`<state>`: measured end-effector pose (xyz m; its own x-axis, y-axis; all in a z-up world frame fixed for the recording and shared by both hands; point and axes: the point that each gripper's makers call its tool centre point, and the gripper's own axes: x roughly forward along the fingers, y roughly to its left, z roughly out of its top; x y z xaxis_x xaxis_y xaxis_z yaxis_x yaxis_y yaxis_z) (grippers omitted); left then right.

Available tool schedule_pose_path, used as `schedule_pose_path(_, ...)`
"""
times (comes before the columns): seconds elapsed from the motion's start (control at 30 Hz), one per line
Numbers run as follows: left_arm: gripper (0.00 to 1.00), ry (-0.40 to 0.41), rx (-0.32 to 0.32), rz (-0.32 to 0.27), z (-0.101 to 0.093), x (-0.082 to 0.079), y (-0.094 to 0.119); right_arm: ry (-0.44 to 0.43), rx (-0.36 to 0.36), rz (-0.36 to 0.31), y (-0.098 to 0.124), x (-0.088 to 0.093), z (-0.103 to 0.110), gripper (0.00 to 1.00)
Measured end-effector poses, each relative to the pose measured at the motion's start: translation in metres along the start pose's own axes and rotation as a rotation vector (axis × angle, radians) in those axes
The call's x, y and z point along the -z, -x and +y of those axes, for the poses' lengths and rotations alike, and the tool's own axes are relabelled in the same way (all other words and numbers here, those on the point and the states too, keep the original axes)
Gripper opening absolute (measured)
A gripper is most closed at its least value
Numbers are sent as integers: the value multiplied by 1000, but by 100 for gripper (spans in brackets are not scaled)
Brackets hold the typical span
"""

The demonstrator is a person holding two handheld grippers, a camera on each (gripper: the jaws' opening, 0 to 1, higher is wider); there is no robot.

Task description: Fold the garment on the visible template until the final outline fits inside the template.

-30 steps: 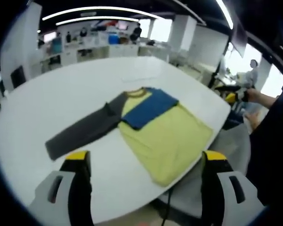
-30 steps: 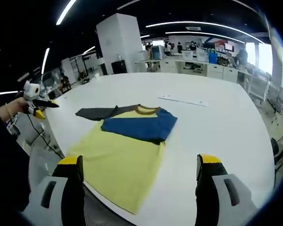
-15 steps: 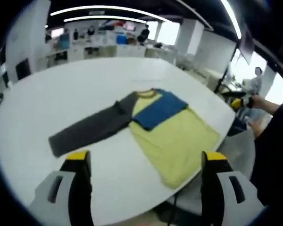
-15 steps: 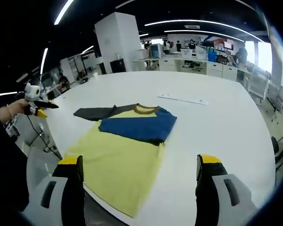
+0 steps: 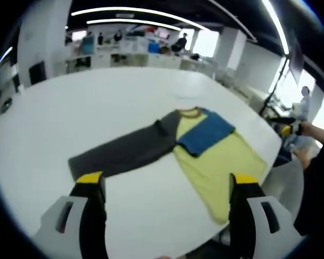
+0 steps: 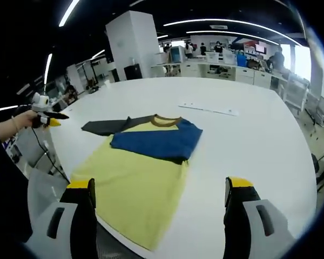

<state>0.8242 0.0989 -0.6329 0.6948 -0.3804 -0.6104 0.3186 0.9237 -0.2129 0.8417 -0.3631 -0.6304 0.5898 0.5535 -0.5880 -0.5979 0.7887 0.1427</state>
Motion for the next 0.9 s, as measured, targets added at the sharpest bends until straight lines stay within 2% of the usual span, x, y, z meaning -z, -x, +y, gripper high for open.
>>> schedule_pose_path(0.2, 89, 34, -42, -5, 31, 1, -15, 1, 0, 5, -10, -4, 0, 100)
schedule_pose_path(0.37, 87, 18, -108, -11, 64, -1, -20, 0, -4, 7, -16, -7, 2, 100)
schedule_pose_path(0.47, 88, 42, -144, -22, 86, -1, -23, 0, -2, 14, -18, -6, 3, 100)
schedule_pose_path(0.67, 87, 97, -193, -26, 119, 4, -30, -5, -6, 22, -23, -6, 4, 98)
schedule_pose_path(0.9, 85, 145, -223, -25, 143, 5, -37, -4, -1, 24, -29, -10, 2, 98)
